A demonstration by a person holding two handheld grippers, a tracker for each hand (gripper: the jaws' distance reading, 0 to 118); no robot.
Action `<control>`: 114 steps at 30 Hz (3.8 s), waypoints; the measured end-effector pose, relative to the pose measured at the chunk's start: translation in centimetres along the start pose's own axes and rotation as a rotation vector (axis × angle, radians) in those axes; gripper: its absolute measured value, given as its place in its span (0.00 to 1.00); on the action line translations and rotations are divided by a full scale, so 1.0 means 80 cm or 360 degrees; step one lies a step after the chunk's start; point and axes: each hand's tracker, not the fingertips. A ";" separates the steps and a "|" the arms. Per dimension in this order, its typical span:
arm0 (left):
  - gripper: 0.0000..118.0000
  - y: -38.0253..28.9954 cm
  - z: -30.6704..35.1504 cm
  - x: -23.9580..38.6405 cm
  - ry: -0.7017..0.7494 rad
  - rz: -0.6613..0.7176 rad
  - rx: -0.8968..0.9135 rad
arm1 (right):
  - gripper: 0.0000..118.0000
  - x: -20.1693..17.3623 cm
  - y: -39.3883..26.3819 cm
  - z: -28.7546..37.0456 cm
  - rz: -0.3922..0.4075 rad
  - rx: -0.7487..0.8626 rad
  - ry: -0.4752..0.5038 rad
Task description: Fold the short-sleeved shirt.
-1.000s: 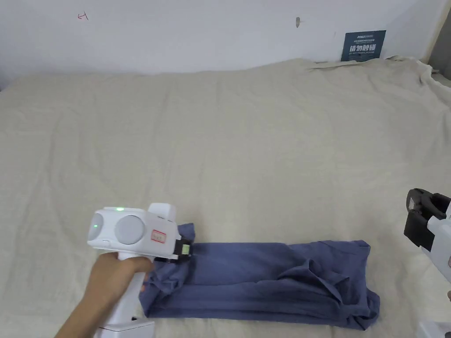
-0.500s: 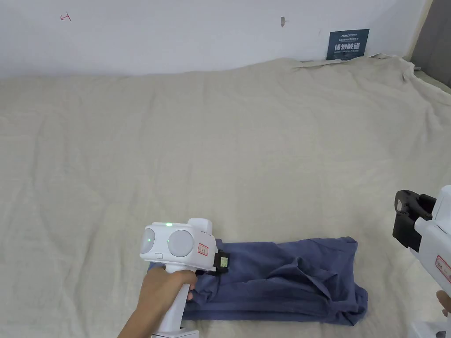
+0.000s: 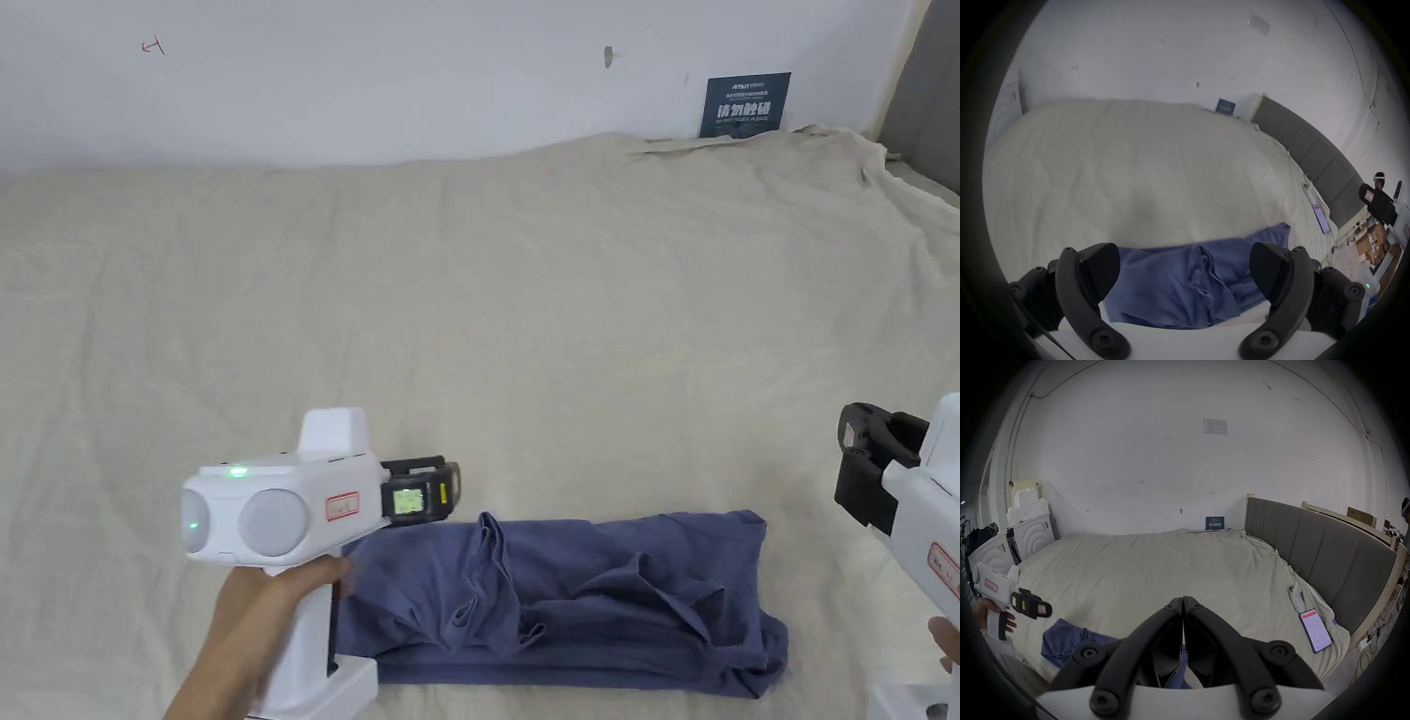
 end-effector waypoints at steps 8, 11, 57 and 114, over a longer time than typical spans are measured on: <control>0.23 -0.027 0.026 -0.037 0.0186 -0.0046 0.0322 | 0.00 -0.003 0.001 0.002 -0.0009 0.0009 0.0004; 0.00 -0.042 0.023 -0.046 0.0182 -0.0033 0.0348 | 0.00 -0.002 0.001 0.002 -0.0020 0.0010 -0.0001; 0.00 -0.161 -0.135 0.118 -0.0081 -0.0196 -0.0190 | 0.00 0.041 -0.013 0.011 -0.0066 -0.0038 -0.0092; 0.12 -0.099 -0.103 -0.170 -0.0511 0.0416 -0.0487 | 0.00 -0.003 -0.005 -0.002 0.0042 -0.0105 -0.0060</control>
